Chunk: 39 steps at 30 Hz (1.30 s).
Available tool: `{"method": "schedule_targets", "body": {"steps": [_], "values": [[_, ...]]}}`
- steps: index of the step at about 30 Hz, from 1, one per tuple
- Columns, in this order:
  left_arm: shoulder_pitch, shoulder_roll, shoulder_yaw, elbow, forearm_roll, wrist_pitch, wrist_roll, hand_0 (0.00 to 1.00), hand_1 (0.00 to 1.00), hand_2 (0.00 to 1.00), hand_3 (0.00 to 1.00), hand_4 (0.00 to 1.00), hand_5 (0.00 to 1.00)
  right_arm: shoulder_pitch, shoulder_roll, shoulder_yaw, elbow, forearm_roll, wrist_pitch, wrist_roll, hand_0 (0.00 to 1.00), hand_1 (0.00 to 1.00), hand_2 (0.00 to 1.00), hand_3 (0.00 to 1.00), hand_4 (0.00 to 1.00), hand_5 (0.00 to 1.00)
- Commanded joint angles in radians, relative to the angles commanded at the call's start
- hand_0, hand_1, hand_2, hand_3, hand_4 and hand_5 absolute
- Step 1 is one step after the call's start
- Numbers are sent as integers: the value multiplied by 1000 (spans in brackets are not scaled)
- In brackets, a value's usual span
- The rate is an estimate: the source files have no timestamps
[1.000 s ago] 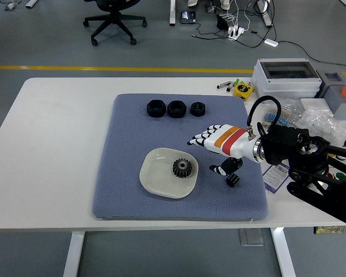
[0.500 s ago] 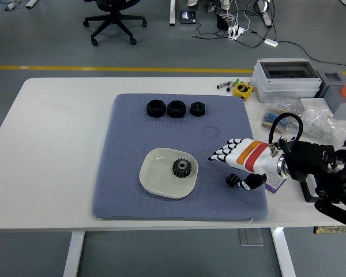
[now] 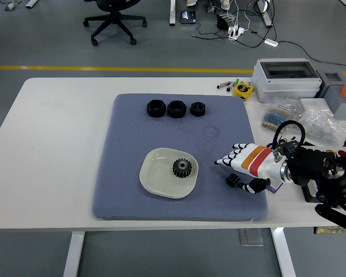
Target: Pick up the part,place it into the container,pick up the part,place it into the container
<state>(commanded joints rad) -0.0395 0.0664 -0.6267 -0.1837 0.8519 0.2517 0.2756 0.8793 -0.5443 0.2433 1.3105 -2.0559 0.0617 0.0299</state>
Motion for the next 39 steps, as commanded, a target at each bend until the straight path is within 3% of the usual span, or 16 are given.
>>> {"method": "schedule_targets", "body": {"steps": [9,10,15,16,21,22,33,34,39], "values": [[2,-2,-9,0,16,-4,4,534,568,585,670,683,670,-13,11,-8,-18,11,-27,11,998,849,885,992,609,178],[2,-2,-9,0,15,-3,4,533,568,586,669,682,674,-16,12,-8,-20,10,-31,12,969,807,844,888,561,185],[1,-3,-11,-1,16,-3,4,533,568,586,669,682,674,-24,26,-10,-43,10,-52,26,969,807,844,888,561,185],[0,-3,-11,-1,18,-4,5,534,568,587,668,680,673,-26,30,-9,-48,12,-60,28,907,751,794,627,431,187],[0,-4,-10,-1,17,-4,5,534,568,587,668,680,673,-30,34,-7,-66,23,-80,33,907,751,794,627,431,187],[0,-4,-10,-1,16,-4,6,534,568,590,667,681,678,-31,33,-7,-71,26,-81,33,859,710,760,499,382,178],[-1,-5,-12,-1,19,-5,6,533,568,590,666,678,675,-36,22,-2,-84,41,-78,32,827,693,750,470,375,177],[-1,-5,-12,-1,20,-5,6,534,568,591,665,677,676,-37,21,-2,-84,42,-78,32,747,620,709,447,350,165],[-2,-5,-9,-2,18,-6,5,534,568,591,665,677,676,-38,21,0,-81,53,-80,37,747,620,709,447,350,165]]}}
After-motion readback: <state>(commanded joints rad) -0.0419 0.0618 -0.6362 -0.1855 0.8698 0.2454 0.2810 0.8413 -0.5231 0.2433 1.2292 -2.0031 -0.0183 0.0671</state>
